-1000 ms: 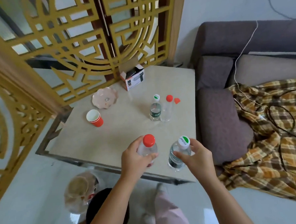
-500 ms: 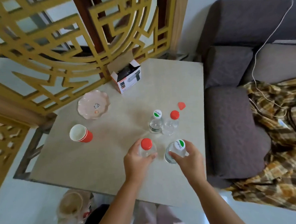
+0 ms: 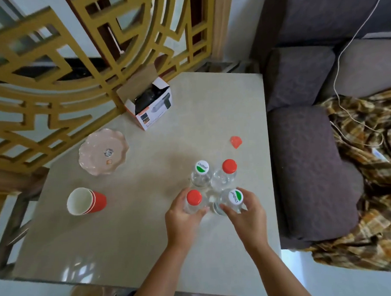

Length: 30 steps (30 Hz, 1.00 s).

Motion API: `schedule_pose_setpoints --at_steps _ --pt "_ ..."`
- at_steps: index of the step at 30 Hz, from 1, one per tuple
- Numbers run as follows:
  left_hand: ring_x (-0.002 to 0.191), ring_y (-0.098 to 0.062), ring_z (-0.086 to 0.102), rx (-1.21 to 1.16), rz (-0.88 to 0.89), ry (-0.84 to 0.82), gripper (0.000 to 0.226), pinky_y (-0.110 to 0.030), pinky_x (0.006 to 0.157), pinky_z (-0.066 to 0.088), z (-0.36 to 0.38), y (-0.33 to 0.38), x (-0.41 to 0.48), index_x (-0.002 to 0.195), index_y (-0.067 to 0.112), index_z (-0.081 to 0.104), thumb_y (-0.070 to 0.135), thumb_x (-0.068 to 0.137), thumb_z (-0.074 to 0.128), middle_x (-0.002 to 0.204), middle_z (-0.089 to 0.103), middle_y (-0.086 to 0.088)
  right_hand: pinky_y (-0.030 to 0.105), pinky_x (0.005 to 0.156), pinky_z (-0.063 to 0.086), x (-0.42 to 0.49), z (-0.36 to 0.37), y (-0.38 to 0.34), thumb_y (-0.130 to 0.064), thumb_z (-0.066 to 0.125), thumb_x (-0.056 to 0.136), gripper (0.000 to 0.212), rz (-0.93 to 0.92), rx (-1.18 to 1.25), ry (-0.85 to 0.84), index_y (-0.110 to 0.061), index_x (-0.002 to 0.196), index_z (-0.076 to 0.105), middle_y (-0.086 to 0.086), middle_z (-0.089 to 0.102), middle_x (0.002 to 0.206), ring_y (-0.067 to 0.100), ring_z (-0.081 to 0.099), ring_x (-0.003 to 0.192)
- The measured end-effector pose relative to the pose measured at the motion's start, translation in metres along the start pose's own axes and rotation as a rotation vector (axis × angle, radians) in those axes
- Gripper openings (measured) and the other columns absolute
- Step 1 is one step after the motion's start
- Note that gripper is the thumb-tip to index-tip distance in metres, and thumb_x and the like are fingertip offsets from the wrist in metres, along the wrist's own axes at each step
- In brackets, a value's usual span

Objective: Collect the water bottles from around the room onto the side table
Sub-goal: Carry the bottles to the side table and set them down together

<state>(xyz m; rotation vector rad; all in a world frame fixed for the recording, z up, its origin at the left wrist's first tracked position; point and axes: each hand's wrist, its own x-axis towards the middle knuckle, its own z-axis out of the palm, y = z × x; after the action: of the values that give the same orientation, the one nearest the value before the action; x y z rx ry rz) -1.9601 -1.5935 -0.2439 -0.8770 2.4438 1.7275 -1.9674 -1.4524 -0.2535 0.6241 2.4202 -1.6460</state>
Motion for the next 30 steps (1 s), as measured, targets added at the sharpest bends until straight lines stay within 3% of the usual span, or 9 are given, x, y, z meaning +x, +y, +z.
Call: schedule_pose_setpoints --at_steps 5,9,16,24,28,30 --pt "0.089 0.004 0.058 0.01 0.026 -0.008 0.061 -0.007 0.08 0.043 0.01 -0.009 0.013 0.109 0.021 0.065 0.015 0.054 0.088 0.1 0.067 0.011 0.026 0.083 0.05 0.005 0.007 0.001 -0.02 0.083 0.064 0.053 -0.017 0.013 -0.004 -0.02 0.111 0.058 -0.005 0.063 0.106 0.007 0.059 0.097" --pt "0.096 -0.005 0.062 0.064 0.081 -0.046 0.063 -0.016 0.085 0.046 0.013 -0.014 0.019 0.113 0.02 0.063 0.019 0.055 0.088 0.106 0.069 0.006 0.019 0.079 0.047 0.007 0.011 -0.002 -0.017 0.083 0.064 0.051 -0.031 0.032 -0.001 -0.023 0.109 0.059 -0.01 0.063 0.104 0.001 0.058 0.094" --pt "0.101 -0.012 0.061 0.088 0.142 -0.046 0.065 -0.001 0.082 0.039 0.014 -0.015 0.019 0.115 0.012 0.062 0.012 0.055 0.087 0.111 0.066 0.0 0.015 0.077 0.045 0.006 0.014 0.0 -0.019 0.082 0.065 0.051 -0.052 0.036 0.006 -0.026 0.109 0.057 -0.013 0.061 0.104 -0.002 0.056 0.096" --pt "0.098 -0.01 0.059 0.075 0.148 -0.044 0.061 0.001 0.078 0.037 0.013 -0.01 0.016 0.112 0.013 0.06 0.013 0.057 0.086 0.108 0.063 0.004 0.012 0.078 0.045 0.006 0.014 0.001 -0.021 0.08 0.068 0.051 -0.09 0.018 -0.021 -0.029 0.111 0.054 -0.014 0.058 0.107 0.0 0.056 0.099" --pt "0.102 -0.011 0.059 0.088 0.127 -0.076 0.063 -0.002 0.081 0.039 0.011 -0.008 0.015 0.116 0.017 0.057 0.016 0.059 0.086 0.112 0.063 0.004 0.015 0.081 0.045 0.005 0.012 0.002 -0.019 0.079 0.069 0.053 -0.094 0.001 -0.038 -0.028 0.114 0.053 -0.012 0.058 0.109 0.001 0.056 0.1" --pt "0.104 -0.011 0.058 0.089 0.117 -0.101 0.065 -0.012 0.086 0.043 0.01 -0.007 0.013 0.118 0.02 0.056 0.021 0.06 0.085 0.115 0.062 0.005 0.017 0.083 0.045 0.003 0.011 0.002 -0.021 0.079 0.069 0.054 -0.09 -0.008 -0.045 -0.027 0.116 0.052 -0.011 0.058 0.111 0.0 0.055 0.101"
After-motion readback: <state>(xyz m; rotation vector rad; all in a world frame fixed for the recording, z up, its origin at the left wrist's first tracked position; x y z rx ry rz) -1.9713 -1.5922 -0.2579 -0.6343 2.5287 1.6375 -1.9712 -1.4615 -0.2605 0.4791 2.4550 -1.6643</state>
